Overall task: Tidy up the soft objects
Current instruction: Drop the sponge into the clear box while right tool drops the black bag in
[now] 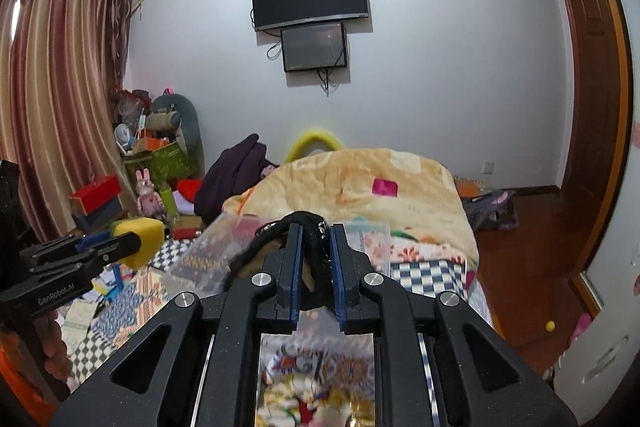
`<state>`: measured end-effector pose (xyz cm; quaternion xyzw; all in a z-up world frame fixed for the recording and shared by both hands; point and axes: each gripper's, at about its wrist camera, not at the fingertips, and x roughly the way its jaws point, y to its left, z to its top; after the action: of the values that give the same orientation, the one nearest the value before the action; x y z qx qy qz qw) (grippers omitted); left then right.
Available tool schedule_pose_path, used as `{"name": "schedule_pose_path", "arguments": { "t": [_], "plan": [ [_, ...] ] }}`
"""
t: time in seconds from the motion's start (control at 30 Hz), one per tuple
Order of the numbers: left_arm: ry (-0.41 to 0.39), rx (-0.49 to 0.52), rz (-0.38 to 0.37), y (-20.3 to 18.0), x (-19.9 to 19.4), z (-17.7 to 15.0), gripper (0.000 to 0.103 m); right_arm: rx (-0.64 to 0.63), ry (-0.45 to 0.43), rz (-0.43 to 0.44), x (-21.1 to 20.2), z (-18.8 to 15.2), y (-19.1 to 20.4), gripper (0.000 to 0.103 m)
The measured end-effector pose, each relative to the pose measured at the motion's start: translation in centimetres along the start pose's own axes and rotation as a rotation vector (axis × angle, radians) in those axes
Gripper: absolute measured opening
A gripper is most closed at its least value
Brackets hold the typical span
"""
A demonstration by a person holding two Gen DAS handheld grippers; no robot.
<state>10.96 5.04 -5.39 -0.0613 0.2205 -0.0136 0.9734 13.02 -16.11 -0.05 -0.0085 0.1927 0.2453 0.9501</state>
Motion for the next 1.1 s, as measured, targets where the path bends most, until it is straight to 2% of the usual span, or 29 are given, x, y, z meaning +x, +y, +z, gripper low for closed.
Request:
{"name": "schedule_pose_path", "arguments": {
  "t": [0.2,0.5,0.83,0.9,0.97,1.03,1.1],
  "plan": [
    [0.055,-0.002,0.006,0.6,3.1,0.4,0.029,-0.007,0.039,-0.012,2.4,-0.9,0.1,0.012],
    [0.175,0.071,0.075,0.0,8.7,-1.3,0.030,0.003,0.143,-0.039,6.8,-1.7,-0.5,0.012],
    [0.267,0.077,0.080,-0.3,12.3,-2.0,0.030,-0.109,0.292,-0.038,9.1,-3.6,0.4,0.012],
    [0.282,0.080,0.071,-0.3,12.3,-2.2,0.036,-0.116,0.313,-0.025,9.3,-3.7,0.3,0.012],
    [0.283,0.080,0.069,-0.5,12.0,-2.3,0.051,-0.120,0.334,-0.021,9.4,-4.0,0.4,0.012],
    [0.271,0.080,0.068,-0.6,11.6,-2.4,0.058,-0.125,0.348,-0.014,9.4,-4.2,0.4,0.012],
    [0.260,0.084,0.064,-0.7,10.9,-2.3,0.060,-0.128,0.354,-0.008,9.1,-4.2,0.4,0.015]
  ]
}}
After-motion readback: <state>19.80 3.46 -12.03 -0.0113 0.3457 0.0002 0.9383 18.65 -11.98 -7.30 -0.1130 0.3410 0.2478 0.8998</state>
